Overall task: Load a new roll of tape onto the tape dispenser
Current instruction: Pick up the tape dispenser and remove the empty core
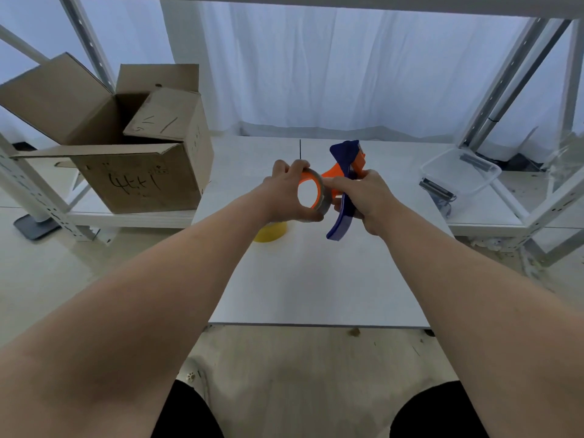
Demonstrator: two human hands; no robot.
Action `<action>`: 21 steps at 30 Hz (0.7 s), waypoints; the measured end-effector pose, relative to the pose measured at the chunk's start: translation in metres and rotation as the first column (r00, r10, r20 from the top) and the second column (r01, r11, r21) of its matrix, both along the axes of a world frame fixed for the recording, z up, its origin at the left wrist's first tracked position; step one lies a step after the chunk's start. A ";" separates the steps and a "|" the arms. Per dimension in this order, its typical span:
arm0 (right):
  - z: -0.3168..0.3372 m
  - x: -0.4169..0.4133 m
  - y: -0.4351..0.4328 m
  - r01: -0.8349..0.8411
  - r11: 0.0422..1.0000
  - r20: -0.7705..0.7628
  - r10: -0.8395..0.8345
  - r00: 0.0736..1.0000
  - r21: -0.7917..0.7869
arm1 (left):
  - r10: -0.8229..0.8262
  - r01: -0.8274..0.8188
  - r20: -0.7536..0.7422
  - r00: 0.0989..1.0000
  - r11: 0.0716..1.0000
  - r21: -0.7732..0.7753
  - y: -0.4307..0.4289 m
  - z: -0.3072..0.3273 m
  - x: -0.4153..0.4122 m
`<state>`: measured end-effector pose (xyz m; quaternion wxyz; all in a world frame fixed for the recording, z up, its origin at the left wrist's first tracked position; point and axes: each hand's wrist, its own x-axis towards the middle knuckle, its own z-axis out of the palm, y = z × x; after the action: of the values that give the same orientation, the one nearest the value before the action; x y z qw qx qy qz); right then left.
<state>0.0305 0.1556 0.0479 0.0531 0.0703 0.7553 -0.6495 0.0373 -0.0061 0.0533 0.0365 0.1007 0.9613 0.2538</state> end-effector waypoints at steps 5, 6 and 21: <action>0.008 0.003 0.005 -0.023 0.995 0.043 0.028 0.999 -0.100 | -0.008 0.008 -0.207 0.978 1.000 0.002 -0.001 -0.001 0.003; 0.008 0.004 0.006 -0.035 0.992 0.049 0.041 0.998 -0.118 | -0.025 0.018 -0.226 0.974 0.999 -0.031 -0.002 -0.002 0.003; -0.007 -0.002 0.027 0.214 0.973 -0.113 -0.204 0.972 0.090 | 0.050 -0.048 -0.109 0.993 0.999 0.026 -0.018 -0.013 -0.001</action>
<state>0.0286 0.1828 0.0410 -0.0584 0.1184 0.7775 -0.6148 0.0361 -0.0244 0.0399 -0.0235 0.0912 0.9611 0.2597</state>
